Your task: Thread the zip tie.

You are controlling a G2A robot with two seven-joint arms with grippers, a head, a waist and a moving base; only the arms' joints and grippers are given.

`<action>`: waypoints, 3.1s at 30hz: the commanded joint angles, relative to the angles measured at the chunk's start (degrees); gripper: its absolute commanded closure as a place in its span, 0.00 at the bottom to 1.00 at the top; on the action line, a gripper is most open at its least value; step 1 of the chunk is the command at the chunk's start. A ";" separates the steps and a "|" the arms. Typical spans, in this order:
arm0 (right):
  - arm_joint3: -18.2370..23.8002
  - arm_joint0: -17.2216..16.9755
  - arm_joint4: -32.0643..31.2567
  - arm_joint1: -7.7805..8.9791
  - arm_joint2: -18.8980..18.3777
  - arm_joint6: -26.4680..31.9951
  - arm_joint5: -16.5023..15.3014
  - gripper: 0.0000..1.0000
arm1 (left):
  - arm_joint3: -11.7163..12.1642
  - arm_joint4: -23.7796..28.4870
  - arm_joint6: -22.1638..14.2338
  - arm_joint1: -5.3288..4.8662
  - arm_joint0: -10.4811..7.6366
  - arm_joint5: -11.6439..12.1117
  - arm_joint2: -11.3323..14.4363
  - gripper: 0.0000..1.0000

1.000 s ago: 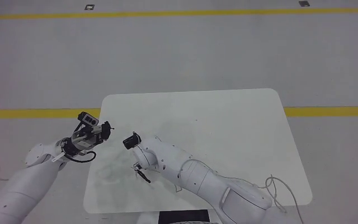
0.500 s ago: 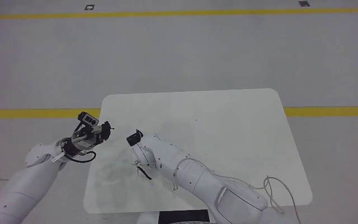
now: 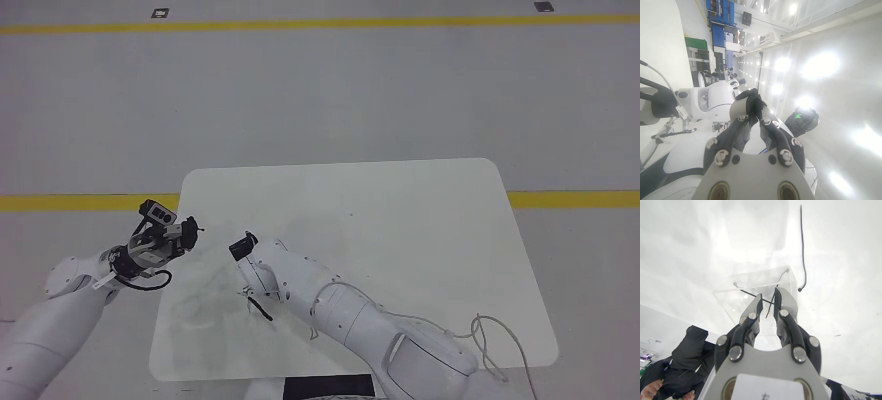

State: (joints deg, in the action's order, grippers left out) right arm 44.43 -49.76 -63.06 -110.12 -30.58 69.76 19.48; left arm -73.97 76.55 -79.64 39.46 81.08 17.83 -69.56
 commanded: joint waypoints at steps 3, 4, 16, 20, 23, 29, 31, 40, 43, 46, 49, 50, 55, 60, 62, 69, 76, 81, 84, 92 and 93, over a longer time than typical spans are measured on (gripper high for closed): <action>-0.65 0.33 0.45 -0.15 0.47 -0.07 0.00 0.84 | 0.00 0.00 0.00 0.00 0.00 0.00 0.00 1.00; -0.84 0.43 0.56 -0.19 0.59 -0.10 0.00 0.85 | 0.00 0.00 0.00 0.00 0.00 0.00 0.00 1.00; -3.16 1.52 2.00 -0.77 1.53 -0.83 0.00 1.00 | 0.00 0.00 0.00 0.00 0.00 0.00 0.00 1.00; -3.06 1.79 2.78 -0.89 1.35 -1.09 0.00 1.00 | 0.00 0.00 0.00 0.00 0.00 0.00 0.00 1.00; -2.12 1.89 2.32 -0.76 0.91 -0.40 0.00 1.00 | 0.00 0.00 0.00 0.00 0.00 0.00 0.00 1.00; 2.22 0.63 -1.23 0.09 -1.07 2.58 0.00 1.00 | 0.00 0.00 0.00 0.00 0.00 0.00 0.00 1.00; 4.23 -0.19 -3.05 0.47 -1.96 3.92 0.00 1.00 | 0.00 0.00 0.00 0.00 0.00 0.00 0.00 1.00; 21.32 -9.10 -12.56 3.87 -9.51 8.83 0.00 1.00 | 0.00 0.00 0.00 0.00 0.00 0.00 0.00 1.00; 28.92 -13.68 -14.70 5.38 -12.23 8.84 0.00 1.00 | 0.00 0.00 0.00 0.00 0.00 0.00 0.00 1.00; 35.01 -17.36 -15.68 6.75 -14.32 8.36 0.00 1.00 | 0.00 0.00 0.00 0.00 0.00 0.00 0.00 1.00; 40.31 -20.56 -14.91 8.35 -15.97 6.10 -0.22 1.00 | 0.00 0.00 0.00 0.00 0.00 0.00 0.00 1.00; 42.31 -21.72 -14.00 8.94 -16.70 4.28 -0.18 1.00 | 0.00 0.00 0.00 0.00 0.00 0.00 0.00 1.00; 47.95 -26.22 -9.03 11.00 -19.12 -5.07 -2.22 1.00 | 0.00 0.00 0.00 0.00 0.00 0.00 0.00 1.00; 47.95 -26.22 -9.03 11.00 -19.12 -5.07 -2.22 1.00 | 0.00 0.00 0.00 0.00 0.00 0.00 0.00 1.00; 47.95 -26.22 -9.03 11.00 -19.12 -5.07 -2.22 1.00 | 0.00 0.00 0.00 0.00 0.00 0.00 0.00 1.00; 50.09 -26.84 -5.69 11.29 -19.80 -15.69 0.00 1.00 | 0.00 0.00 0.00 0.00 0.00 0.00 0.00 1.00; 53.95 -28.46 -0.56 12.27 -18.84 -33.80 0.00 1.00 | 0.00 0.00 0.00 0.00 0.00 0.00 0.00 1.00; 56.20 -28.39 4.14 12.64 -16.70 -45.31 0.00 1.00 | 0.00 0.00 0.00 0.00 0.00 0.00 0.00 1.00; 57.32 -29.06 6.71 13.33 -15.92 -49.72 0.00 1.00 | 0.00 0.00 0.00 0.00 0.00 0.00 0.00 1.00; 57.32 -29.06 6.71 13.33 -15.92 -49.72 0.00 1.00 | 0.00 0.00 0.00 0.00 0.00 0.00 0.00 1.00; 57.32 -29.06 6.71 13.33 -15.92 -49.72 0.00 1.00 | 0.00 0.00 0.00 0.00 0.00 0.00 0.00 1.00</action>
State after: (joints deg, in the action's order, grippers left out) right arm 101.75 -78.82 -56.36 -96.79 -46.50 20.05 19.48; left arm -73.97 76.55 -79.64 39.46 81.08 17.83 -69.56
